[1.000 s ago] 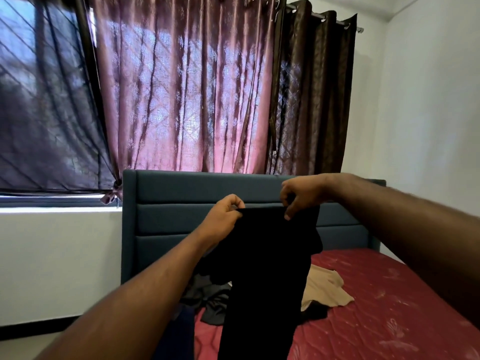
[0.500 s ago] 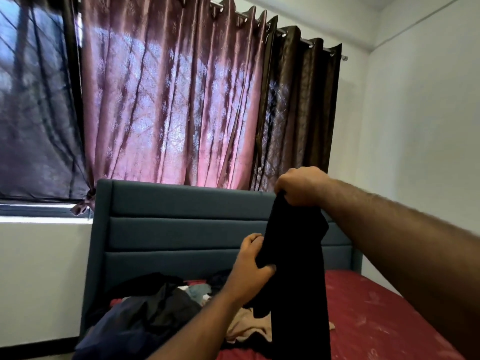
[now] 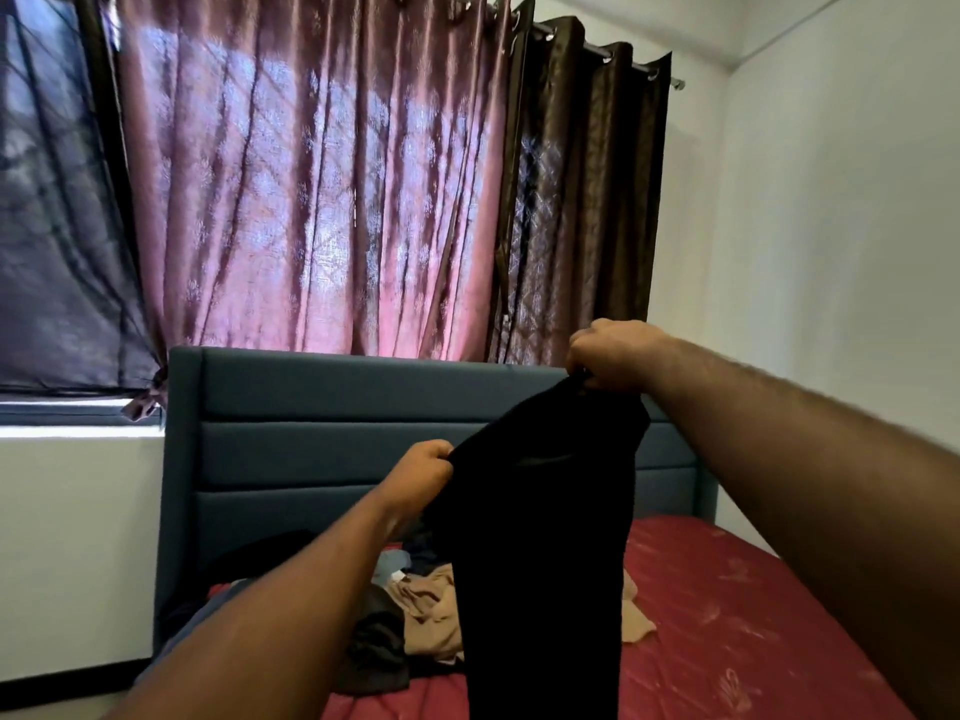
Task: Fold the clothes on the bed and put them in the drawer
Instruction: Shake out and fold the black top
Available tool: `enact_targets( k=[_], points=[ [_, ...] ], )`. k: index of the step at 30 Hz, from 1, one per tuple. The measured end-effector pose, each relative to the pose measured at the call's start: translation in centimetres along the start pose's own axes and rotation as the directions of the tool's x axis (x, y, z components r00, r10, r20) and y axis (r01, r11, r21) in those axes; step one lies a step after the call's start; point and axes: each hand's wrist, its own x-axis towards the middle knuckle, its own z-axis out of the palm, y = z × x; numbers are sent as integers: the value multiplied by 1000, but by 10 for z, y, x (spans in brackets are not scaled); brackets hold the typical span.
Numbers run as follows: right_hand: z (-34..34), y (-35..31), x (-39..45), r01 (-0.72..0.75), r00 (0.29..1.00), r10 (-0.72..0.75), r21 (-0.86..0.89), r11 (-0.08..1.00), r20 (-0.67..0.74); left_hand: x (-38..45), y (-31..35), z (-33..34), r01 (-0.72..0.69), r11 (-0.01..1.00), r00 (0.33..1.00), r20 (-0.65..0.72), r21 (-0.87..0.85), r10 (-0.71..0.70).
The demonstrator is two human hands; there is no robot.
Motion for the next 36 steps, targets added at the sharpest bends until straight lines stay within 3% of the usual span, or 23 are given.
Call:
enact_targets(
  k=[2, 4, 6, 8, 9, 11, 14, 15, 16, 17, 18, 19, 20, 21, 24, 27, 30, 33, 36],
  points=[
    [4, 4, -1, -32, 998, 37, 82, 996, -56, -6, 6, 3, 90, 928, 995, 2, -362, -96],
    [1, 7, -4, -69, 988, 83, 113, 991, -132, -9, 19, 3, 71, 828, 993, -40, -555, -112],
    [1, 5, -8, -94, 959, 131, 153, 984, -252, -8, 32, -8, -113, 875, 981, -195, -471, 21],
    [14, -5, -20, -55, 858, 156, 215, 975, -489, -17, 37, -27, -359, 906, 914, -278, -222, 294],
    [27, -14, -31, -5, 774, 145, 223, 975, -616, -25, 31, -37, -448, 887, 878, -241, -110, 414],
    [78, -47, -61, 97, 667, 120, 246, 964, -735, -56, -5, -46, -477, 879, 877, -72, -3, 475],
    [196, -135, -120, 203, 856, 22, 375, 905, -516, -126, -107, -36, -319, 917, 925, 290, 238, 247],
    [237, -181, -150, 214, 940, -62, 441, 872, -335, -163, -154, -23, -202, 912, 903, 429, 357, 32],
    [273, -219, -171, 234, 969, -172, 449, 862, -176, -192, -193, -9, -125, 869, 838, 520, 479, -167],
    [297, -259, -198, 212, 953, -287, 464, 860, 95, -227, -229, 4, -75, 824, 754, 573, 561, -321],
    [314, -290, -219, 135, 888, -332, 508, 851, 319, -253, -257, 15, -33, 800, 689, 593, 599, -416],
    [329, -318, -239, 47, 811, -339, 525, 850, 476, -279, -281, 23, 14, 781, 652, 586, 625, -480],
    [337, -342, -254, -35, 775, -318, 540, 841, 546, -299, -300, 28, 32, 769, 646, 574, 638, -503],
    [340, -358, -258, -99, 778, -292, 567, 817, 556, -307, -311, 30, 57, 780, 674, 552, 623, -490],
    [331, -401, -260, -180, 877, -198, 682, 709, 438, -316, -326, 25, 99, 821, 818, 423, 562, -389],
    [317, -440, -254, -259, 929, -117, 842, 474, 352, -307, -326, 24, 2, 829, 902, 358, 559, -244],
    [320, -458, -253, -345, 920, -89, 895, 281, 382, -295, -314, 31, -69, 874, 942, 319, 481, -101],
    [324, -463, -253, -395, 891, -139, 888, 235, 433, -286, -306, 37, -40, 940, 953, 295, 340, -66],
    [326, -467, -252, -399, 888, -156, 893, 208, 433, -279, -303, 38, 81, 967, 937, 312, 242, -156]
  ],
)
